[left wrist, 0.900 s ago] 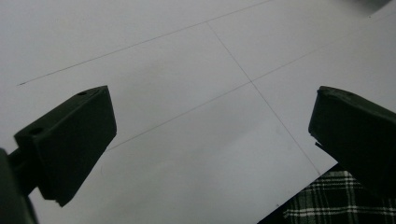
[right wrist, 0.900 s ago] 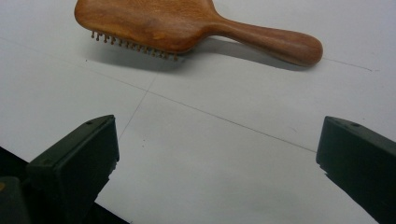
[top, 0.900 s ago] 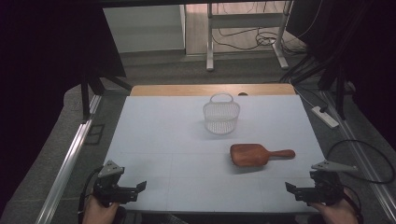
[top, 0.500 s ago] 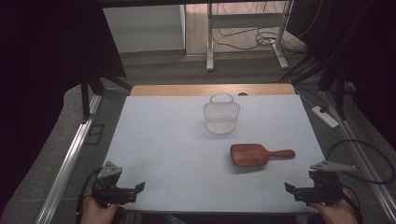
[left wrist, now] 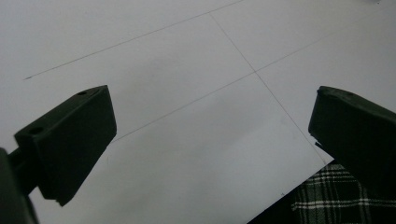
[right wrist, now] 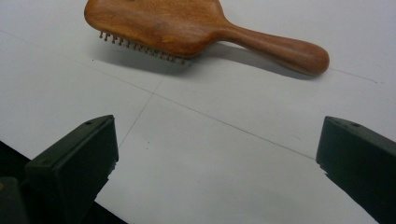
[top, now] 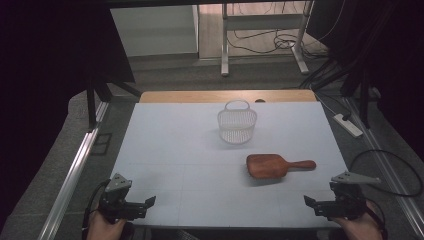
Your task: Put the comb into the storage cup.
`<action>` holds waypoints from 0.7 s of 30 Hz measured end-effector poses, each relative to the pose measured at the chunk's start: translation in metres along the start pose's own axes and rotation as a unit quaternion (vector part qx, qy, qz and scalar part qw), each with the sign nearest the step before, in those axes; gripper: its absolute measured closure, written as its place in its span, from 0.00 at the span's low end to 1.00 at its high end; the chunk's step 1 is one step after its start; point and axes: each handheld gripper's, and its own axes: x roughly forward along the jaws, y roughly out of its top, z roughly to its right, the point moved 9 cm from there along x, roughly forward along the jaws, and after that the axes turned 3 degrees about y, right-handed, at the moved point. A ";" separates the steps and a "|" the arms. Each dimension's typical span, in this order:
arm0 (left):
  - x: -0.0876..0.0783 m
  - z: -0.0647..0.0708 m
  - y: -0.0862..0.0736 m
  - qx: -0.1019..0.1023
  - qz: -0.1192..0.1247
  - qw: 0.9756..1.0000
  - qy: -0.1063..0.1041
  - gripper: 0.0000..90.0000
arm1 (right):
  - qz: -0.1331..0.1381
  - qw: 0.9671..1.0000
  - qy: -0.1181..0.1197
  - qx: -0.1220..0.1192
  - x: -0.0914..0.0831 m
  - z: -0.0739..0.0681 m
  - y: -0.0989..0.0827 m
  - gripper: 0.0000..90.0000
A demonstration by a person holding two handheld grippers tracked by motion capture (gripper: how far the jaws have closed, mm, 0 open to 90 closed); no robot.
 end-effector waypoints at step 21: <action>-0.001 0.000 0.000 -0.004 0.005 1.000 -0.010 0.02 | 0.016 0.998 0.049 -0.034 0.007 -0.011 0.026 0.00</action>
